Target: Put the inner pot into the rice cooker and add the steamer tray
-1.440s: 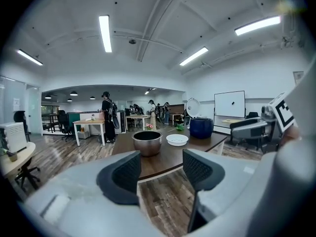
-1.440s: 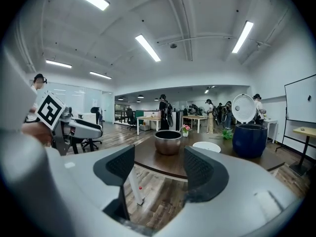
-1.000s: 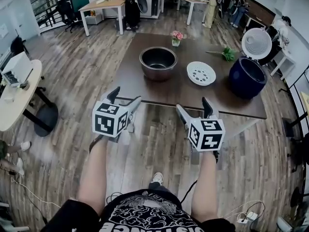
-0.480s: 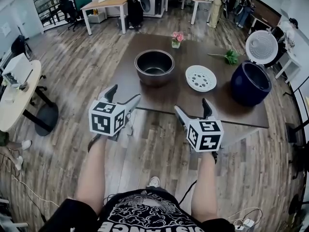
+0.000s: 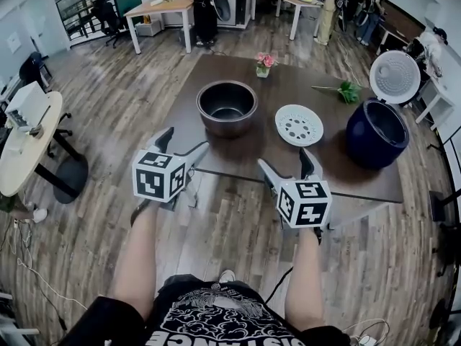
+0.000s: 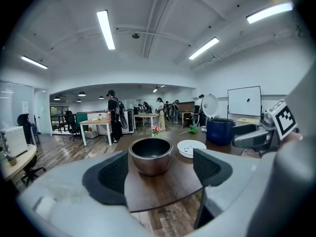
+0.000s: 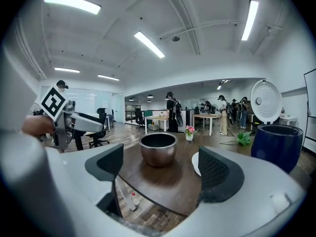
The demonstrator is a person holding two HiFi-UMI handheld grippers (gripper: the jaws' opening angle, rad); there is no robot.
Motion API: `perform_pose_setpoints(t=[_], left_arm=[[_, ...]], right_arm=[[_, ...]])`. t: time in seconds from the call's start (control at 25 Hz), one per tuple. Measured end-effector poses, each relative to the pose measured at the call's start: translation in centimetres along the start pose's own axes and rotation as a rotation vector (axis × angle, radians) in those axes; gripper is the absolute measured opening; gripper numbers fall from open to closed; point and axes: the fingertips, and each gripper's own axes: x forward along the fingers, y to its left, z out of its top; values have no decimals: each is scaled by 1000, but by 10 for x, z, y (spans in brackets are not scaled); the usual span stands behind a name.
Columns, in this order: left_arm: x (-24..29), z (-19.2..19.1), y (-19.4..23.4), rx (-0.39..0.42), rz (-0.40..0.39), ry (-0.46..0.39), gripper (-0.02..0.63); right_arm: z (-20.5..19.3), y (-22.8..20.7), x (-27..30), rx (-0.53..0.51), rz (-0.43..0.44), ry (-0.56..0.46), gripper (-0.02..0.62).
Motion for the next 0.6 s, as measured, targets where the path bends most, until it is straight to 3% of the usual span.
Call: perform_pose_setpoints(t=[0.6], left_arm=[[51,-5,40,-21,21,-13,419]], right_arm=[[-2,-13,64,-4,1,-3,463]])
